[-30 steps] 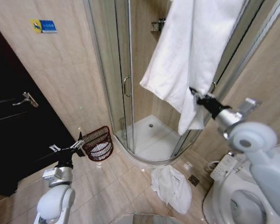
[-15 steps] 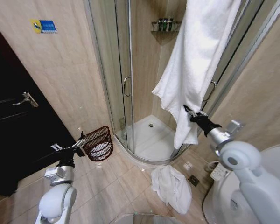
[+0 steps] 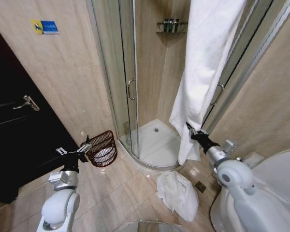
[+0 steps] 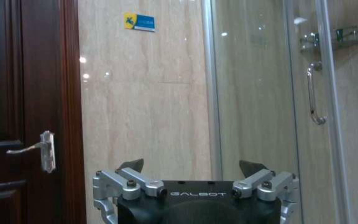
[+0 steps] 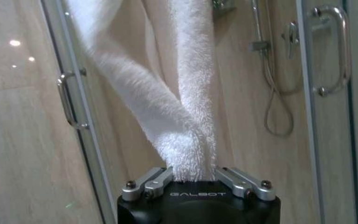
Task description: Discard the used towel into the hamper.
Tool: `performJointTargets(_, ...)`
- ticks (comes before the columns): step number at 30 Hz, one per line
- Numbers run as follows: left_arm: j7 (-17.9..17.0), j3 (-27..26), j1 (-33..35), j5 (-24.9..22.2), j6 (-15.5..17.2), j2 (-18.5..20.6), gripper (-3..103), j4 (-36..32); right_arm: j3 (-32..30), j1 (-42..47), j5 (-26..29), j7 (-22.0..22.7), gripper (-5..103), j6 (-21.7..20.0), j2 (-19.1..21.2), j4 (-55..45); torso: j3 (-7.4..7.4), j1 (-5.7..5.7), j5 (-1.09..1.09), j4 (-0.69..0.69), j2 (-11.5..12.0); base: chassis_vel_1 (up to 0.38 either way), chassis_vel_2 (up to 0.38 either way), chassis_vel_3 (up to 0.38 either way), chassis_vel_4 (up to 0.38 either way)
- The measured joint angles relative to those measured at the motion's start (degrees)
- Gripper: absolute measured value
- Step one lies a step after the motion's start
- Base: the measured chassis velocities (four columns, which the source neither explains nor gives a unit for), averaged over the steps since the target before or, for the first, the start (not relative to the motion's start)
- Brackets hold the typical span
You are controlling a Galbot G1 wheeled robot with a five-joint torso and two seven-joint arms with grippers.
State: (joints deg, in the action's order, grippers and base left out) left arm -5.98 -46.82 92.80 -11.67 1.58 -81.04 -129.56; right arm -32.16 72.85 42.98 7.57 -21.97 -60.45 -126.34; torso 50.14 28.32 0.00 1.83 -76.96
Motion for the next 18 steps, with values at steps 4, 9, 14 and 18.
performJointTargets(4, 0.7, -0.2, -0.3, -0.7, 0.1, 0.3, 100, 0.2, 0.3, 0.4, -2.6, -0.7, 8, 0.1, -2.9, 2.2, 0.00, 0.00, -0.01, 0.01, 0.0, 0.000, 0.000, 0.000, 0.000)
performJointTargets(9, 1.1, -0.7, -0.7, -1.3, 0.1, 0.6, 100, 0.8, 0.4, 2.6, -7.4, -3.4, 8, 1.7, -4.4, 5.2, 0.00, 0.00, 0.01, -0.01, 0.0, 0.000, 0.000, 0.000, 0.000)
performJointTargets(14, 1.5, -0.2, -1.2, -1.6, 0.1, 0.7, 100, 1.5, 0.0, 4.0, -9.2, -4.9, 8, 2.3, -5.6, 6.7, 0.00, 0.00, 0.00, 0.00, 0.0, 0.000, 0.000, 0.000, 0.000)
performJointTargets(18, 1.5, 0.2, -1.5, -1.6, 0.1, 0.7, 100, 1.8, -0.1, 4.6, -10.0, -5.5, 8, 2.9, -6.2, 7.3, 0.00, 0.00, 0.01, 0.00, 0.0, 0.000, 0.000, 0.000, 0.000)
